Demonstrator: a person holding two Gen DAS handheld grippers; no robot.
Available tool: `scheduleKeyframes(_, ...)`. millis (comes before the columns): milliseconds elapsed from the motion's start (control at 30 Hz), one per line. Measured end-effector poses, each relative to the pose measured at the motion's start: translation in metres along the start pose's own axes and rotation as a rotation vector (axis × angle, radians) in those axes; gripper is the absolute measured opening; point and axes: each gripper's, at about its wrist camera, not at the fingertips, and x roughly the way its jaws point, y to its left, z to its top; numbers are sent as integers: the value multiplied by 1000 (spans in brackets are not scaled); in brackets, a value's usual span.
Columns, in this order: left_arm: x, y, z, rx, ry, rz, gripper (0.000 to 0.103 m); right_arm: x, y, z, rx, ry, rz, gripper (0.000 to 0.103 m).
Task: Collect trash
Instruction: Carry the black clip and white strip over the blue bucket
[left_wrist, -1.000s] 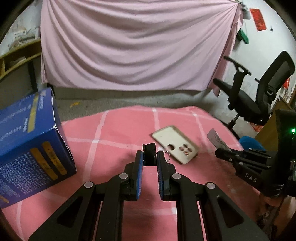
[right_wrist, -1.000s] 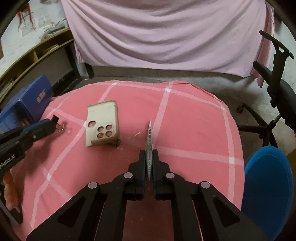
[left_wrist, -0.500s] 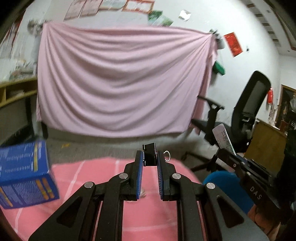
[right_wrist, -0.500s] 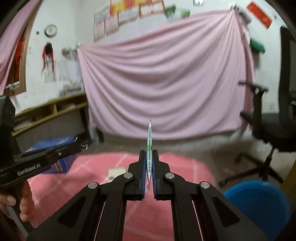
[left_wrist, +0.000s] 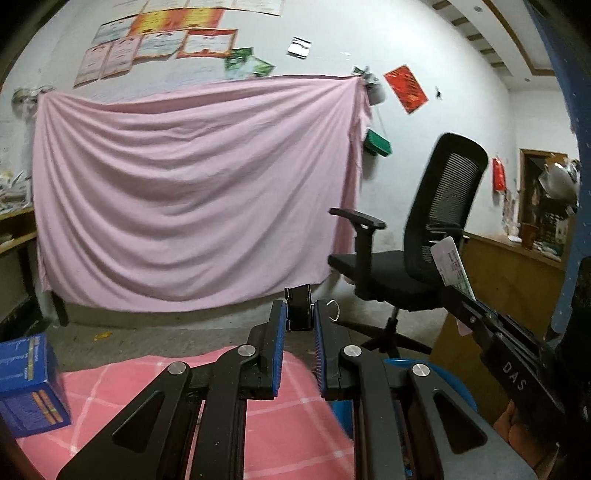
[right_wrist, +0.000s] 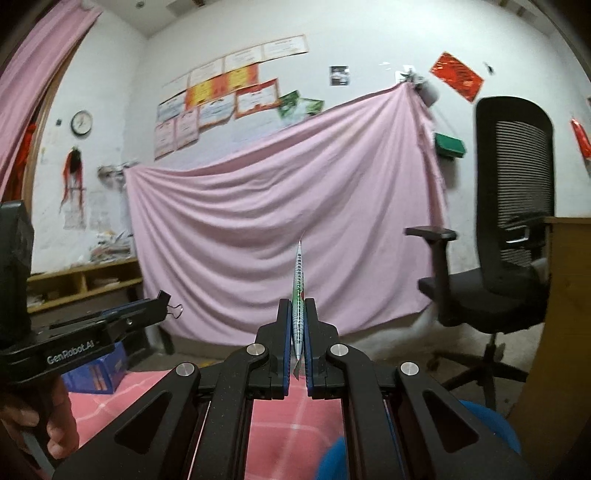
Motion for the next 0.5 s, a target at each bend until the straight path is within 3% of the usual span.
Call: scheduleKeyframes(500, 36, -65, -4, 36, 61, -84, 12, -25, -61, -11, 58, 34, -102, 4)
